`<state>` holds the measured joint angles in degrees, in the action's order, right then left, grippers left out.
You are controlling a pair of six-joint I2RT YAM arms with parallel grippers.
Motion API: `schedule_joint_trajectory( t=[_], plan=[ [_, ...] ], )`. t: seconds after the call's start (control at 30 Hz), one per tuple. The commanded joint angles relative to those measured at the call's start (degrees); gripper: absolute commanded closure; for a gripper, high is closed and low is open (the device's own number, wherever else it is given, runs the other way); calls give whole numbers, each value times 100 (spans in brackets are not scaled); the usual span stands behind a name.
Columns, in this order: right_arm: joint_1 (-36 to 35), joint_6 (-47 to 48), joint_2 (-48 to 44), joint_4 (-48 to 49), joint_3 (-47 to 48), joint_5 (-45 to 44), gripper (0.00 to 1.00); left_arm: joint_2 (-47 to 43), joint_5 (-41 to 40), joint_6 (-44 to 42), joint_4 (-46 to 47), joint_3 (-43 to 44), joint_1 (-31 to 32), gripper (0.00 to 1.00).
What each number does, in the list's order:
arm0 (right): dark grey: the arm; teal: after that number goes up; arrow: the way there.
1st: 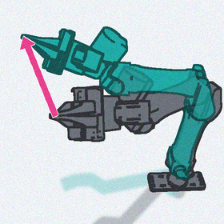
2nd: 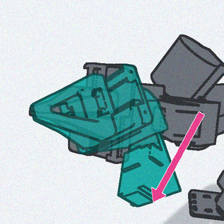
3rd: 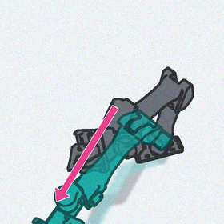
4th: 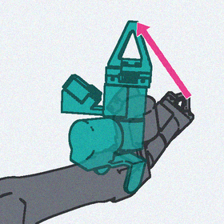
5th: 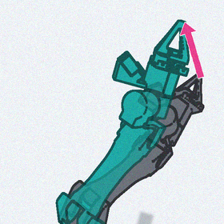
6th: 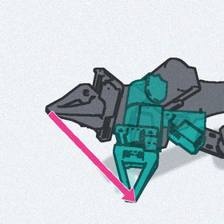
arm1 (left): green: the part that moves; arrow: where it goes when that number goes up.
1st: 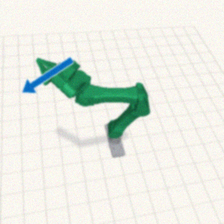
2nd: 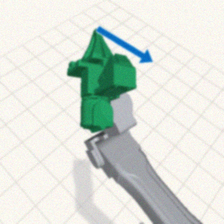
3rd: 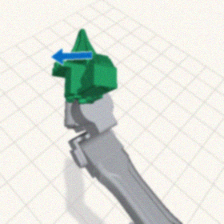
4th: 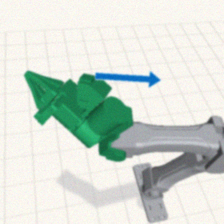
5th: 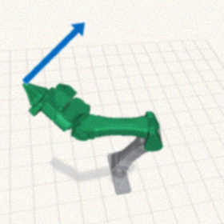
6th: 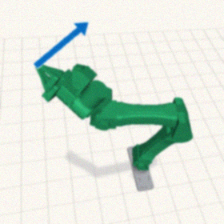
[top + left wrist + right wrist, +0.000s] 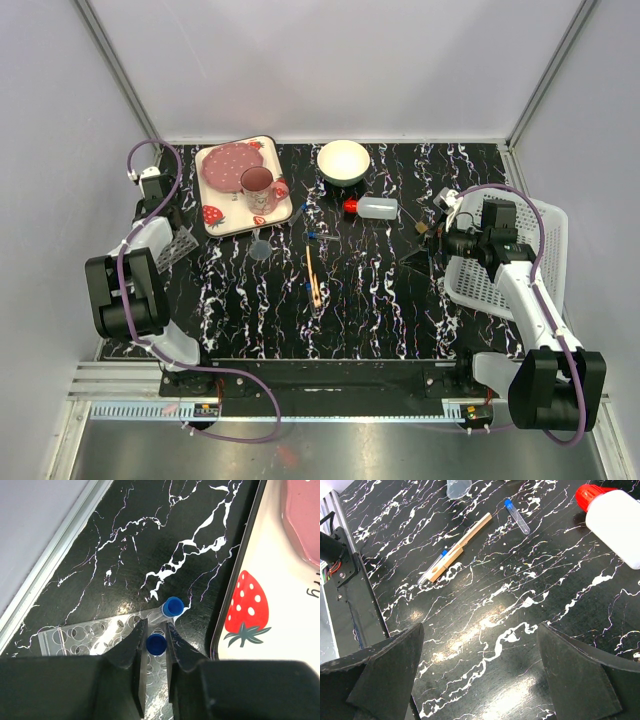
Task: Organize the chemistry lab equipment
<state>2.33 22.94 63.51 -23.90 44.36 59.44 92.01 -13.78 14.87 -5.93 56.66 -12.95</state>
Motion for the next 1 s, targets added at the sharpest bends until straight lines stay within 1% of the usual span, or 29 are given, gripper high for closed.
schedule_joint_trajectory(
  t=[0.0, 0.07, 0.1, 0.2, 0.3, 0.4, 0.43, 0.5, 0.53, 0.6, 0.63, 0.67, 0.73, 0.87, 0.93, 0.97],
  plan=[
    [31, 97, -5, 26, 231, 50, 0, 28, -116, -11, 251, 161, -23, 77],
    [31, 97, -13, 26, 222, 59, 0, 10, -142, 15, 207, 161, -32, 72],
    [31, 97, -22, 17, 231, 42, 0, -16, -160, 33, 189, 161, -32, 66],
    [31, 106, -31, 26, 222, 50, 0, -183, -186, 68, 110, 134, -32, 57],
    [31, 114, -66, 8, 222, 50, 0, -411, -230, 86, -30, 125, -32, 52],
    [31, 132, -101, 8, 214, 33, 0, -710, -230, 95, -240, 152, -32, 44],
    [31, 149, -119, 17, 214, 33, 0, -806, -213, 103, -311, 161, -32, 38],
    [31, 158, -163, -1, 205, 15, 0, -1149, -56, 86, -434, 135, -41, 29],
    [31, 193, -180, -27, 196, 15, 0, -1289, 6, 77, -461, 73, -41, 20],
    [31, 220, -259, -36, 187, 15, 0, -1746, 129, 68, -575, 3, -50, 13],
    [31, 255, -277, -36, 178, 24, 0, -2052, 174, 77, -619, -67, -58, 4],
    [31, 264, -321, -62, 170, 32, 0, -2212, 252, 121, -654, -103, -67, 1],
    [31, 299, -348, -80, 152, 50, 0, -2641, 445, 173, -812, -199, -129, 1],
    [31, 290, -278, -220, 187, 24, 0, -3109, 1007, 279, -1278, -279, -234, 1],
    [31, 290, -207, -351, 353, 32, 0, -3363, 1621, 297, -1524, -401, -278, 1],
    [22, 299, -76, -596, 450, 41, 0, -3460, 2103, 306, -1577, -480, -278, 1]
  ],
)
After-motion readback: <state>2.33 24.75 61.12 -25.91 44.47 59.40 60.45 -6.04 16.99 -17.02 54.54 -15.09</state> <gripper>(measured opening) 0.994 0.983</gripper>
